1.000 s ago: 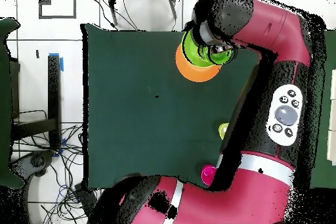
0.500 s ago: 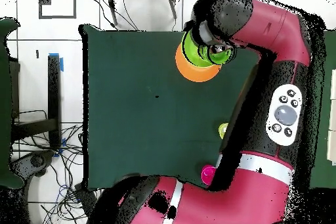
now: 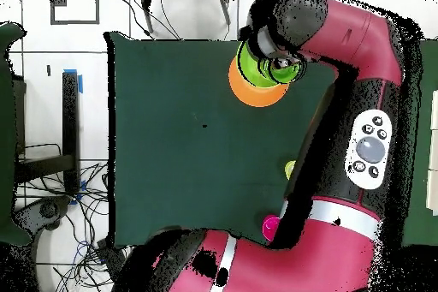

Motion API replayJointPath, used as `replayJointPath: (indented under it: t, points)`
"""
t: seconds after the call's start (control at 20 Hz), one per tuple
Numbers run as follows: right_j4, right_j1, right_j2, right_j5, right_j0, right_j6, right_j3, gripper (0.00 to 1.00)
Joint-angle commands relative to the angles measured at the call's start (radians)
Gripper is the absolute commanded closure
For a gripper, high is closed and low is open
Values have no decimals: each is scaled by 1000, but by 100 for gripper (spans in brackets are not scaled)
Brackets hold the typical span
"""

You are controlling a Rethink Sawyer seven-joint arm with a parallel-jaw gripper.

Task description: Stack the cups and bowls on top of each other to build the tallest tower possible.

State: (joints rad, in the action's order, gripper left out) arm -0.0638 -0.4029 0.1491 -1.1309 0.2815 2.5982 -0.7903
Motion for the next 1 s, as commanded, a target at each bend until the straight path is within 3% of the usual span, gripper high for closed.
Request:
replayJointPath:
  t: [0.05,1.0]
  points:
    - [-3,12,-99,-14,-33,-53,-74,100]
    - [-10,21,-115,50,-27,-59,-106,100]
